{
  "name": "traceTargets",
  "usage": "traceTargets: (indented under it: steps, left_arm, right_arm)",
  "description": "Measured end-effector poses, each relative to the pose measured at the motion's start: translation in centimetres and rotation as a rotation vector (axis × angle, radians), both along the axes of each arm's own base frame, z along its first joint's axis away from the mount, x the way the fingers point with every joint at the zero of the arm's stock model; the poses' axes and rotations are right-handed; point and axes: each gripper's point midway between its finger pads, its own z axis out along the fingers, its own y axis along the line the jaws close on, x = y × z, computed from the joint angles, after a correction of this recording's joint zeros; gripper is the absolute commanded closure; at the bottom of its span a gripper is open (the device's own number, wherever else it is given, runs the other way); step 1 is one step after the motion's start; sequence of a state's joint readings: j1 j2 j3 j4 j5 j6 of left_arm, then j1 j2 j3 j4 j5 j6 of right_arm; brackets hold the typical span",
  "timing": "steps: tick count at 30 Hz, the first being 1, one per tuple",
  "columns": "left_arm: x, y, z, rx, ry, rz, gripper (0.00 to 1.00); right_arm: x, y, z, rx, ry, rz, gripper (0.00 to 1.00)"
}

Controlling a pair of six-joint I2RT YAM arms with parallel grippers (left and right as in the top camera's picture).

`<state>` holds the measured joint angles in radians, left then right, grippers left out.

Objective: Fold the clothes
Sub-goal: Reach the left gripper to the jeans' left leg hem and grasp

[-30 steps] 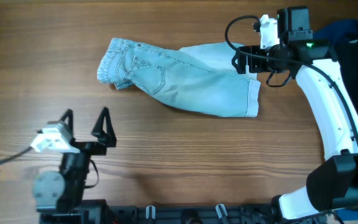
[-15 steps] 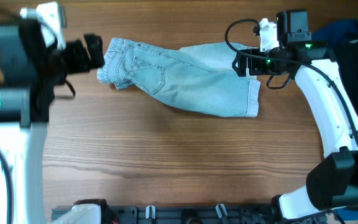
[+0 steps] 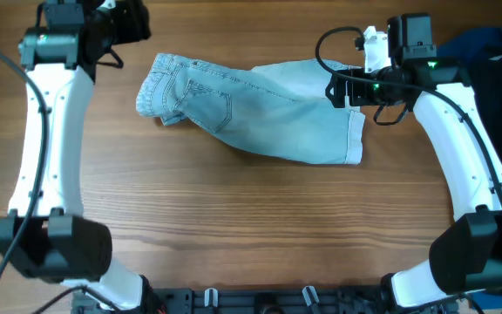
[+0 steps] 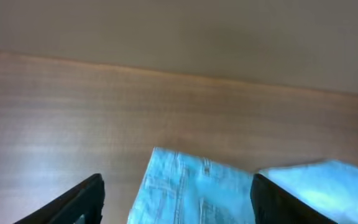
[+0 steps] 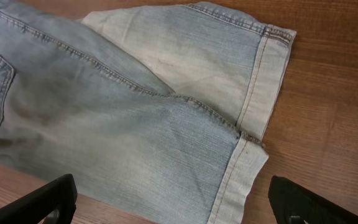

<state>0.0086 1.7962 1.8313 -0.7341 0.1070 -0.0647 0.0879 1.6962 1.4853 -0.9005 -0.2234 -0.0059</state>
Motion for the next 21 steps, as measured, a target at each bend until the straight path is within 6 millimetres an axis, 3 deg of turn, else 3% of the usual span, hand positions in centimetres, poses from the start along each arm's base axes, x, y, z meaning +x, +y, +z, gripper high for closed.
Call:
traceTargets:
  steps: [3,5,9,13,16,21]
  left_arm:
    - [1.8,0.0,-1.8,0.0,0.003,0.001,0.3]
    - [3.4,0.0,-6.2,-0.001,0.075,0.001,0.29]
    - [4.5,0.4,-12.0,-0.014,0.177,0.018,0.29]
    - [4.7,1.2,-16.2,-0.051,0.257,0.037,0.27]
    - [5.0,1.5,-17.4,-0.103,0.268,0.032,0.28]
    - [5.4,1.7,-18.4,-0.183,0.274,0.014,0.4]
  right_arm:
    - [0.1,0.0,0.0,0.0,-0.003,0.0,0.0]
    - [0.1,0.0,0.0,0.0,-0.003,0.0,0.0]
    - [0.1,0.0,0.0,0.0,-0.004,0.0,0.0]
    - [0.1,0.0,0.0,0.0,-0.003,0.0,0.0]
    - [0.1,0.0,0.0,0.0,-0.003,0.0,0.0]
    - [0.1,-0.1,0.0,-0.003,-0.004,-0.002,0.0]
